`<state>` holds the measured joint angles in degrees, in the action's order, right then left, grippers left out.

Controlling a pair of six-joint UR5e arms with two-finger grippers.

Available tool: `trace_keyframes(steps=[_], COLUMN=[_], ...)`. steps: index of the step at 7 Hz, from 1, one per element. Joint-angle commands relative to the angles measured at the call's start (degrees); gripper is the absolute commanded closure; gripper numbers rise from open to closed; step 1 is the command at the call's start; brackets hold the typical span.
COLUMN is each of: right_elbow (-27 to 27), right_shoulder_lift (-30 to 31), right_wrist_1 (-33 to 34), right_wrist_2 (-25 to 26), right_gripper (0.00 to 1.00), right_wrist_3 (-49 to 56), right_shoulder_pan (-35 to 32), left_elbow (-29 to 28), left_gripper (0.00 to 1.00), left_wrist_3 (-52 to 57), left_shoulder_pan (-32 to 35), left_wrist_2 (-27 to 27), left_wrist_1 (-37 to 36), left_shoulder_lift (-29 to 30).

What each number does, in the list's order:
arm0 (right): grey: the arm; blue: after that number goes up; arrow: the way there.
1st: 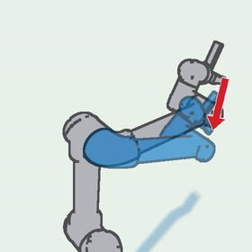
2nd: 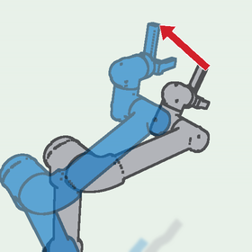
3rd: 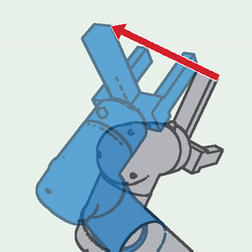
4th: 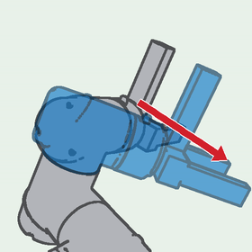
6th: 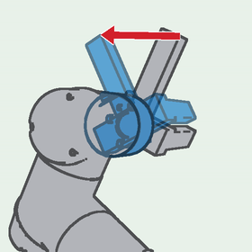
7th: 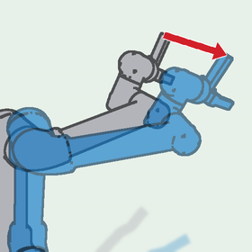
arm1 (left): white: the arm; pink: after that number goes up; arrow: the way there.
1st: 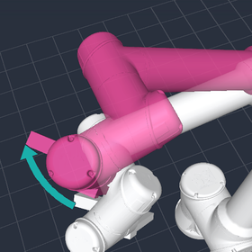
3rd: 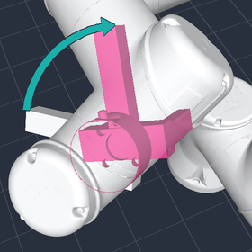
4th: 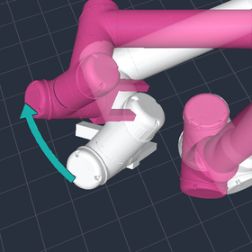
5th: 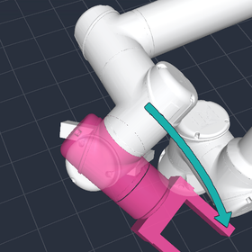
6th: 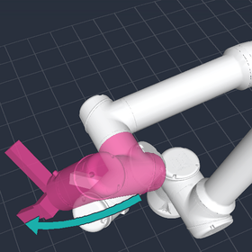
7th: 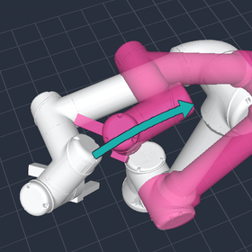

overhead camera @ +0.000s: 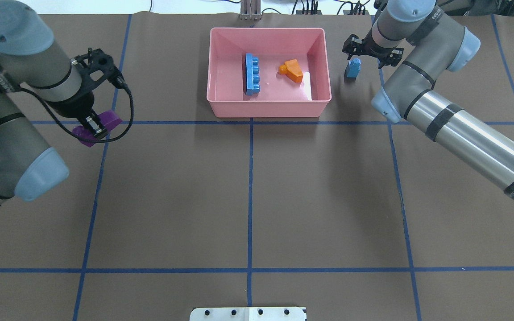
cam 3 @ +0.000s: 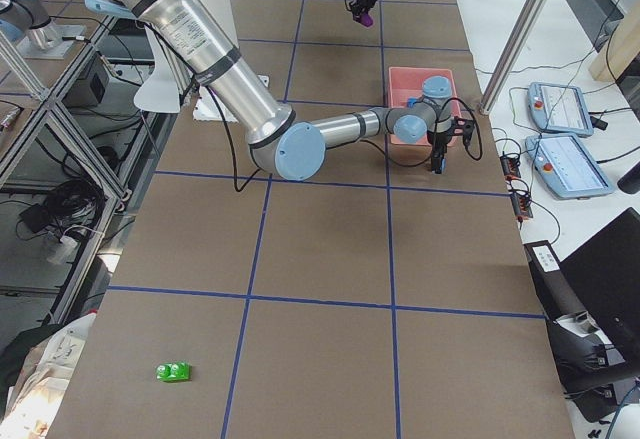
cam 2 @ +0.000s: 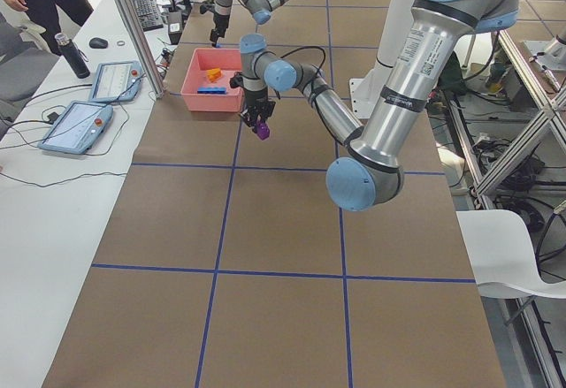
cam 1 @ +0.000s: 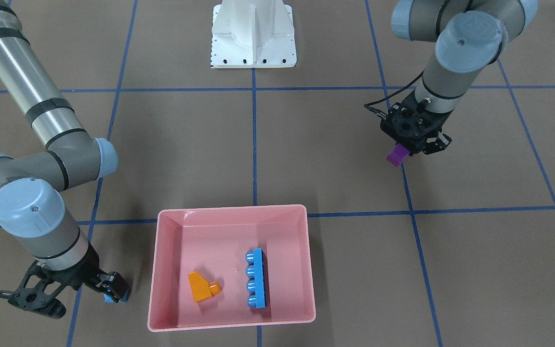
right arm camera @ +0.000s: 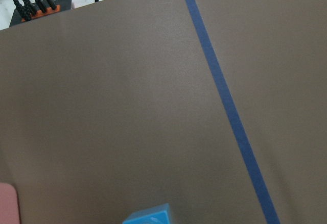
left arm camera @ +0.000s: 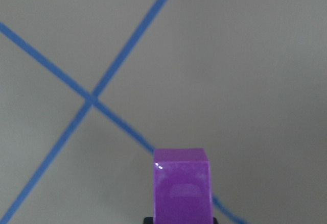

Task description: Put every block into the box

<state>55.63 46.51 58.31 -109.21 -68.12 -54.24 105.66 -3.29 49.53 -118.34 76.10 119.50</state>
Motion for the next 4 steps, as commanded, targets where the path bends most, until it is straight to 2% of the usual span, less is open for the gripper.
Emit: trace_keyframes(steps=[1,2,4], right_elbow=[-2.7,-3.5,-6.0], right_shoulder_lift=[-0.6,-1.9,-3.4], right_wrist_1=[-3.6,-3.6,-4.1], right_wrist_2=[1.9,1.9,2.0], right_gripper=[0.0,0.0,0.0], right_wrist_3=[-0.6,-0.7,-0.7], right_shoulder_pan=[1.3,1.2,1.6], left_elbow=[-9.5,-12.6,-14.9], left_gripper=[1.0,1.0,1.0], left_wrist_3=[-8.6,-12.0,-15.1], left_shoulder_pan=[1.4,1.4,1.4], left_wrist_2=[-2.7,-2.9,-2.7], left_wrist_1=[-0.1,0.2,1.1], left_shoulder_lift=[13.9,17.7,19.9])
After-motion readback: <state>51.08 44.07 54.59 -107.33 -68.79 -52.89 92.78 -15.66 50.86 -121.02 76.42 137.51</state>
